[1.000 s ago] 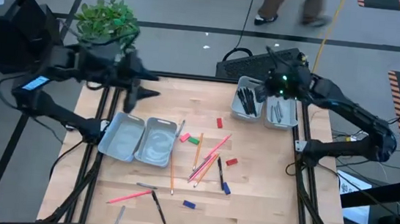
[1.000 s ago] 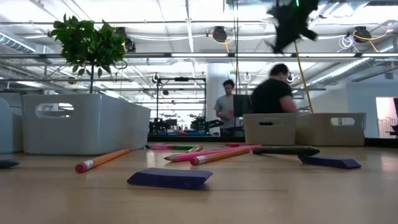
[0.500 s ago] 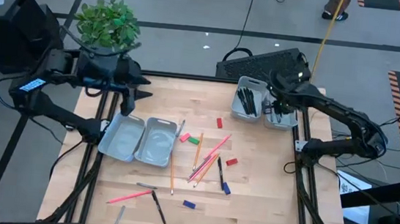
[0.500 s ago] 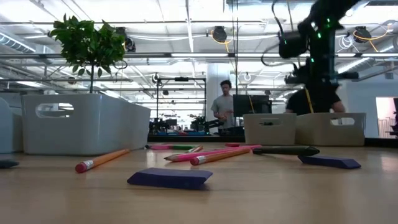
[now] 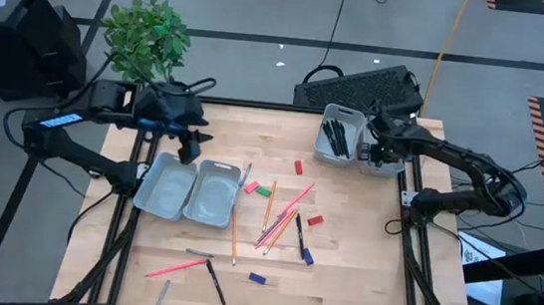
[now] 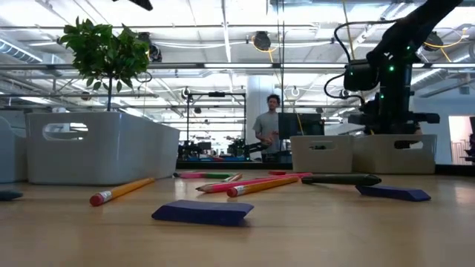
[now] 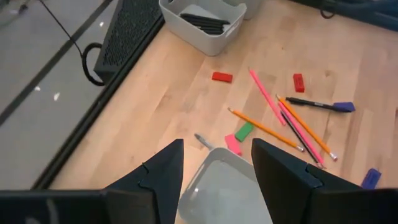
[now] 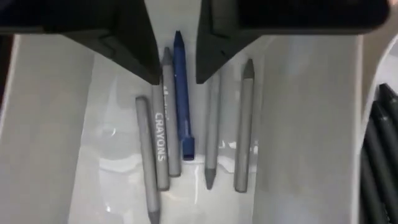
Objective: Sort crayons/erasers/pens/pencils in bins
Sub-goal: Put the blue crayon into the top right gray bin, then put the gray crayon into the top right gray bin
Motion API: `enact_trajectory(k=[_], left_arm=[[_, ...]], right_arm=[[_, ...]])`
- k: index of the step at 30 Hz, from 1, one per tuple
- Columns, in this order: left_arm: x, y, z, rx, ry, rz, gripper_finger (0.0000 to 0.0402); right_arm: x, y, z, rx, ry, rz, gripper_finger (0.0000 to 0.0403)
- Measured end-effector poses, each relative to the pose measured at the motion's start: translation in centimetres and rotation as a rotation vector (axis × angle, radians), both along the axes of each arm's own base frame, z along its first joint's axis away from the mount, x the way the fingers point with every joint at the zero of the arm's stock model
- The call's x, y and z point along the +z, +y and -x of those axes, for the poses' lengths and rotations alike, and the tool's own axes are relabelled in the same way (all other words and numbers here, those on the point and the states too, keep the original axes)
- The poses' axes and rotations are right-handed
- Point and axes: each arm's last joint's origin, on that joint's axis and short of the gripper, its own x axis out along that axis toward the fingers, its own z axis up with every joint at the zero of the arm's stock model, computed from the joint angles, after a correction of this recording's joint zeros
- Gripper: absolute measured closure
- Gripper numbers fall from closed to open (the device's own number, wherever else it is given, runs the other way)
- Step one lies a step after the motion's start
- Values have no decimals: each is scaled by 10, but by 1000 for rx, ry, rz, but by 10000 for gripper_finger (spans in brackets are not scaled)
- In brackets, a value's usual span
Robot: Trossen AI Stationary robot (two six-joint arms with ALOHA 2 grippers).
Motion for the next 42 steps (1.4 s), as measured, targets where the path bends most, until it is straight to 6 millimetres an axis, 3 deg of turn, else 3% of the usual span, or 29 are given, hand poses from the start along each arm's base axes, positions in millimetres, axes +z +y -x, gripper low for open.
enact_trajectory(k=[4, 9, 15, 20, 27, 35, 42], left_arm=[[-8, 1, -7, 46, -32, 41, 211], [-17, 4, -27, 84, -43, 77, 211], [-55, 9, -80, 114, 79, 130, 211], [-98, 14, -129, 127, 224, 181, 211], [-164, 31, -177, 340, 377, 334, 211], [-231, 67, -191, 485, 559, 443, 211], [-251, 78, -192, 553, 614, 388, 211]], right_arm=[[20, 2, -5, 89, -44, 75, 265], [69, 14, -22, 257, -157, 233, 257], [137, 45, -49, 490, -337, 444, 267], [175, 70, -69, 631, -534, 573, 268], [183, 87, -80, 701, -622, 622, 268], [183, 96, -84, 721, -650, 599, 268], [184, 102, -85, 747, -665, 593, 268]])
